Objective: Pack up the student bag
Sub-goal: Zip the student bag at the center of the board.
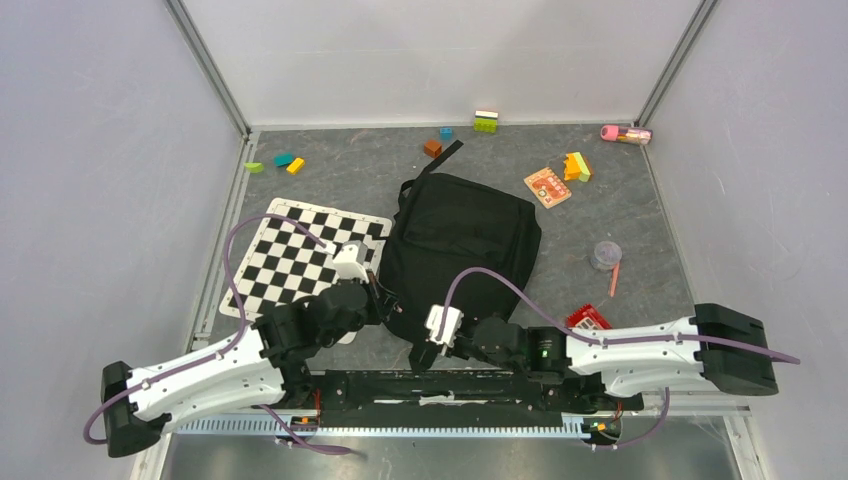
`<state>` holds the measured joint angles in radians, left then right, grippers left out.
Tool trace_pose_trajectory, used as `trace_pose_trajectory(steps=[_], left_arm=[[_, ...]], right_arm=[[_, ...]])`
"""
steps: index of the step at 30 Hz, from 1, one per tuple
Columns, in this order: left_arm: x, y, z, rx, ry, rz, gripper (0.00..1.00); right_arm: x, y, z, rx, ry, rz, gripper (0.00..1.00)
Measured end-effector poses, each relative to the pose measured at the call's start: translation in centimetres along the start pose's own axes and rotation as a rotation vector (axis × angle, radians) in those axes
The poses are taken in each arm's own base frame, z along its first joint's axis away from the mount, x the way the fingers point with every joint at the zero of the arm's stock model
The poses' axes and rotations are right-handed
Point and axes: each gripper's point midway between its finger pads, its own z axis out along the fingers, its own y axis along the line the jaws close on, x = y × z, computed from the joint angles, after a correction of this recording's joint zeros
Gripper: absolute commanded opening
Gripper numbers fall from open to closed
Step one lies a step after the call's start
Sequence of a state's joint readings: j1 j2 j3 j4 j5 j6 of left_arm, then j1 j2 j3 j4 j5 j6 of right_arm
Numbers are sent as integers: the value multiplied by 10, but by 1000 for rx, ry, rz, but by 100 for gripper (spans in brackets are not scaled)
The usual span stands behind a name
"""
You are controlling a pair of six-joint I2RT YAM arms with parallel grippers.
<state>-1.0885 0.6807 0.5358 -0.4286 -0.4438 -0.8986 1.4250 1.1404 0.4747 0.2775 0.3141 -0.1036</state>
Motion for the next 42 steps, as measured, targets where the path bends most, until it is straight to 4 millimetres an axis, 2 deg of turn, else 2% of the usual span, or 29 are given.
trace_pose_trajectory(steps=[3, 10, 15, 19, 23, 28, 30, 34, 37, 40, 42], left_arm=[[-10, 2, 2, -15, -22, -5, 2], [-42, 9, 2, -43, -90, 2, 2], [-56, 22, 6, -59, -96, -13, 2], [-62, 24, 15, -29, -66, -39, 2], [-63, 15, 22, 27, -34, -23, 2], [-68, 1, 19, 108, -39, -3, 2], [-68, -4, 16, 140, -41, -2, 2], [-65, -6, 10, 173, -45, -3, 2], [-63, -5, 8, 183, -46, -4, 2], [-62, -5, 9, 188, -49, -5, 2], [-62, -5, 9, 190, -51, -5, 2]], right_arm=[[5, -1, -7, 5, 0, 21, 0], [4, -5, -19, 24, -15, 68, 0], [2, -9, -25, 38, -20, 85, 0], [1, -9, -28, 41, -19, 84, 2], [6, -8, -30, 37, 5, 79, 44], [2, -10, -30, 54, 28, 71, 81], [-7, -14, -27, 74, 26, 64, 87], [-31, -20, -10, 115, 24, 32, 88], [-48, -24, 9, 139, 26, 5, 82], [-54, -29, 27, 158, 41, -26, 71], [-54, -34, 39, 171, 54, -46, 54]])
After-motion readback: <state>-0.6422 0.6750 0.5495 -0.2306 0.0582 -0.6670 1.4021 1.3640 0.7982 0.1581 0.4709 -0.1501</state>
